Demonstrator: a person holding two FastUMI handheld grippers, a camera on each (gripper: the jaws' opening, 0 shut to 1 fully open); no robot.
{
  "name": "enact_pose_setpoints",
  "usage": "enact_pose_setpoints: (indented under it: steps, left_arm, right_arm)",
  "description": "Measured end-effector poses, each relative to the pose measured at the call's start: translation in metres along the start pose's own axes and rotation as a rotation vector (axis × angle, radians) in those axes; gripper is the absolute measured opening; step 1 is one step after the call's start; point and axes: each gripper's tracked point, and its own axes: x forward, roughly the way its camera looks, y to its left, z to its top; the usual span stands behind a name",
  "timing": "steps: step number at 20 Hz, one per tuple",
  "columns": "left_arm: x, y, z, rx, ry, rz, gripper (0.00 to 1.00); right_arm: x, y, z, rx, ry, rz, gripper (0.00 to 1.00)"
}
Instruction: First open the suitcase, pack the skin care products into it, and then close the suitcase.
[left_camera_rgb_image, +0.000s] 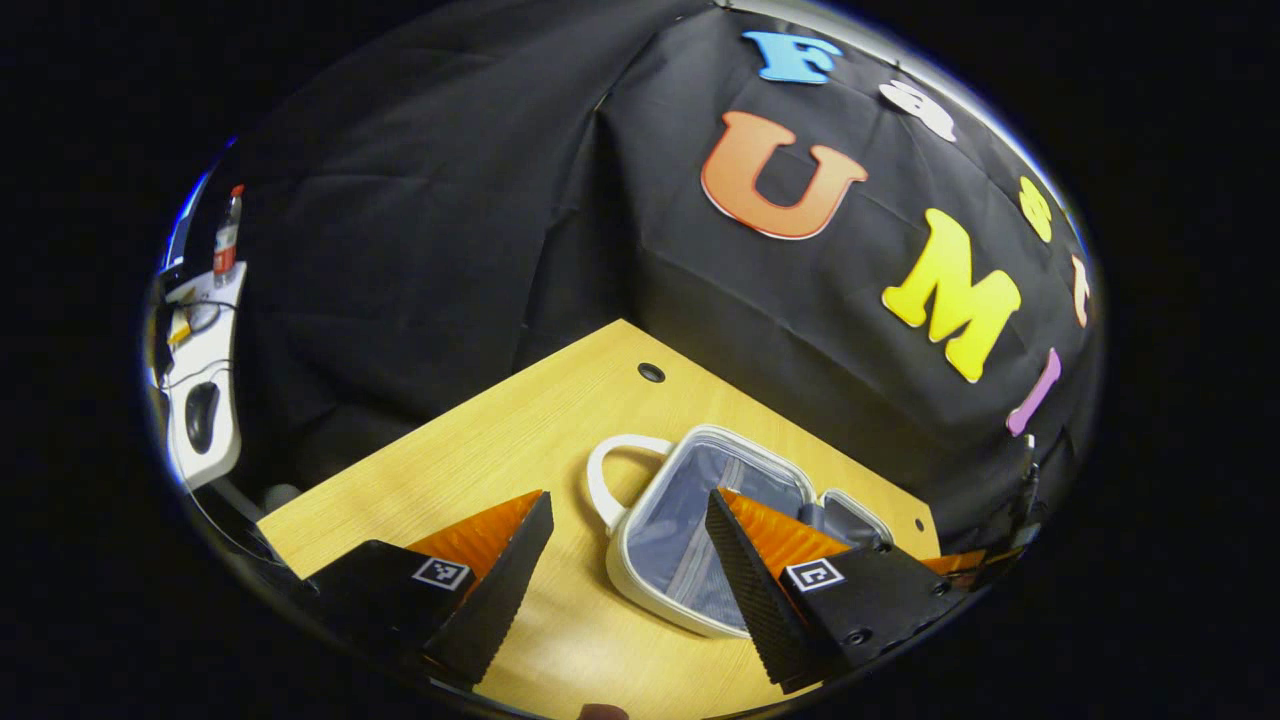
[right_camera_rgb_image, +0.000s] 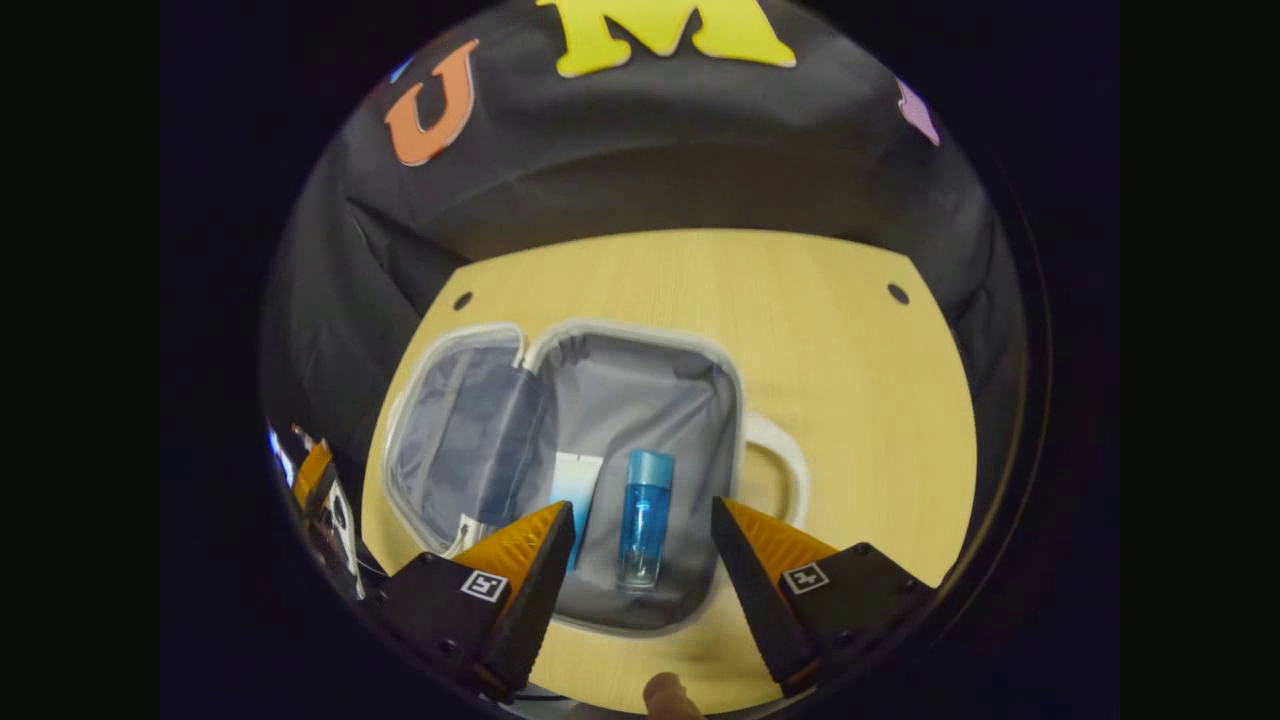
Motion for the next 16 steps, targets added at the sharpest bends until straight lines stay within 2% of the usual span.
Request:
enact_pose_setpoints:
  steps: [2, 3, 4, 5, 6, 8, 11, 12, 13, 14, 15, 16]
  left_arm:
    - [0.031, 0.011, -0.002, -0.093, 0.050, -0.044, 0.98]
    - [0.046, 0.017, -0.005, -0.146, 0.071, -0.063, 0.98]
    - [0.058, 0.021, -0.010, -0.200, 0.100, -0.087, 0.89]
    - [0.069, 0.028, -0.012, -0.250, 0.121, -0.102, 0.98]
    - [0.080, 0.032, -0.015, -0.303, 0.135, -0.118, 0.98]
    - [0.098, 0.025, -0.020, -0.407, 0.150, -0.170, 0.97]
    - [0.117, 0.025, -0.029, -0.509, 0.176, -0.198, 0.96]
    - [0.121, 0.024, -0.032, -0.526, 0.188, -0.198, 0.90]
    - [0.124, 0.019, -0.034, -0.536, 0.197, -0.210, 0.85]
    - [0.127, 0.018, -0.034, -0.537, 0.195, -0.200, 0.61]
    - [0.129, 0.013, -0.034, -0.544, 0.188, -0.206, 0.65]
    - [0.127, 0.019, -0.033, -0.531, 0.172, -0.164, 0.36]
  right_arm:
    - [-0.037, -0.011, 0.015, -0.032, -0.088, 0.030, 0.81]
    - [-0.057, -0.019, 0.022, -0.046, -0.140, 0.037, 0.77]
    - [-0.076, -0.028, 0.029, -0.063, -0.190, 0.035, 0.77]
    - [-0.096, -0.038, 0.033, -0.078, -0.241, 0.025, 0.81]
    - [-0.116, -0.046, 0.038, -0.091, -0.290, 0.016, 0.77]
    - [-0.156, -0.066, 0.047, -0.110, -0.393, -0.022, 0.81]
    - [-0.212, -0.093, 0.061, -0.150, -0.559, -0.110, 0.81]
    - [-0.228, -0.103, 0.065, -0.164, -0.605, -0.155, 0.77]
    - [-0.240, -0.112, 0.068, -0.177, -0.637, -0.196, 0.81]
    - [-0.251, -0.118, 0.070, -0.187, -0.663, -0.225, 0.81]
    - [-0.259, -0.121, 0.072, -0.186, -0.685, -0.242, 0.81]
    - [-0.264, -0.125, 0.072, -0.187, -0.697, -0.249, 0.81]
